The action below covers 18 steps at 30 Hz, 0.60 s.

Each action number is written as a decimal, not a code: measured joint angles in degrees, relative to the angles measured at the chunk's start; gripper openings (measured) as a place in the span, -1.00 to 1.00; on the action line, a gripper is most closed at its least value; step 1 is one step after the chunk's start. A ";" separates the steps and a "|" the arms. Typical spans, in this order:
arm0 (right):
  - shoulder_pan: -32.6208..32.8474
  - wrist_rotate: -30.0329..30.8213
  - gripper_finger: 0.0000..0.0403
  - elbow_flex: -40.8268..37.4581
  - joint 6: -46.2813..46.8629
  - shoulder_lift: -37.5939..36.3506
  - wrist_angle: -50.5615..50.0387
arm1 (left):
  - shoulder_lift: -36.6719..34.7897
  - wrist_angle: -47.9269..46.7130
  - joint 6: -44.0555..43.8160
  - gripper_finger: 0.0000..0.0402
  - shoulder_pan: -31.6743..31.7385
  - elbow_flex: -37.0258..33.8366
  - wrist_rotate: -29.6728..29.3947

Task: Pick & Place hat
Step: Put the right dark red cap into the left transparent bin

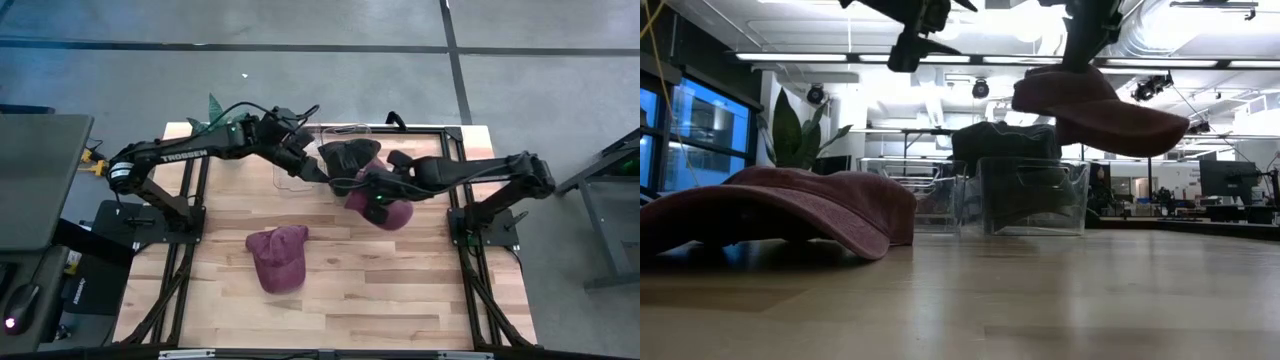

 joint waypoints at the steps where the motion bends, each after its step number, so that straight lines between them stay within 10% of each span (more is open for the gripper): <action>1: 0.00 0.20 -1.00 0.17 -0.04 0.43 -0.01 | 0.00 -0.09 0.01 0.34 -0.07 0.00 0.12; 18: 0.09 -0.90 -1.00 0.23 -5.21 0.85 -0.66 | 0.00 -0.02 -0.21 0.34 -0.22 0.00 -0.52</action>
